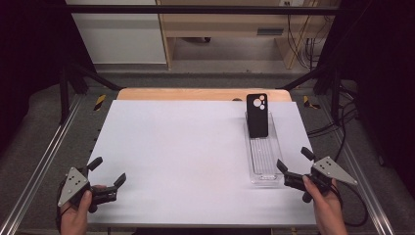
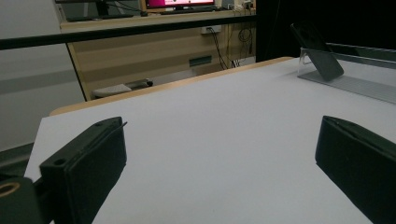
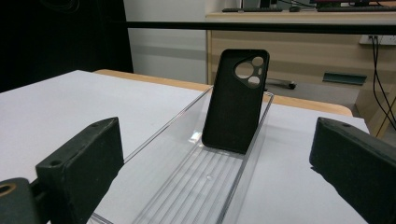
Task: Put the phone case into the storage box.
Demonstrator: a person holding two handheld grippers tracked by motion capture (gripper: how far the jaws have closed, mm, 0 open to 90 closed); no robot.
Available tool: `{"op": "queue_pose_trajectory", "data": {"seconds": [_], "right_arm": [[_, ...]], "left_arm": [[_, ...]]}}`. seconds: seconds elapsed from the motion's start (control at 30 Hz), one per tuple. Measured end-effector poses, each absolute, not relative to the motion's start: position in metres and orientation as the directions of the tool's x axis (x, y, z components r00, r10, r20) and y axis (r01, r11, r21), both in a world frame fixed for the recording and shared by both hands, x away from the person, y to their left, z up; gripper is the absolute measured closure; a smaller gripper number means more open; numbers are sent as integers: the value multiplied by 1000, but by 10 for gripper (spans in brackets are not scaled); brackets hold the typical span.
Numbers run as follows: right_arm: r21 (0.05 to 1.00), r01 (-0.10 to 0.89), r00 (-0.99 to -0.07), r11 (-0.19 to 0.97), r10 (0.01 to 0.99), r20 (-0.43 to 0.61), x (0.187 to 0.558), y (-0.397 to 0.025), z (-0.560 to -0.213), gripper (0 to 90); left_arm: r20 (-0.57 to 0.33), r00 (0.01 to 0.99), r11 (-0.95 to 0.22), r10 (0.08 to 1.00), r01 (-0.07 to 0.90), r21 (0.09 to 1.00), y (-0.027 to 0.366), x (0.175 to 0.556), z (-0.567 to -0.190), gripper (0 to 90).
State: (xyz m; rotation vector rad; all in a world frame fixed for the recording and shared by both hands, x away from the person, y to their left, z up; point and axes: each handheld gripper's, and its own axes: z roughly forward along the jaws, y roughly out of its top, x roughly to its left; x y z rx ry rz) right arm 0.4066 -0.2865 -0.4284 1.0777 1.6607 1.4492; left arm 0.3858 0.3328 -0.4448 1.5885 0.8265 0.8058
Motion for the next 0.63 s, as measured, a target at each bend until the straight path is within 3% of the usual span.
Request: {"op": "queue_pose_trajectory", "data": {"seconds": [0.63], "right_arm": [[991,134,-493,26,869,44,406,-268,-442,32]], "left_arm": [[38,532,-104,846,95,990,331,388,-445,21]]}}
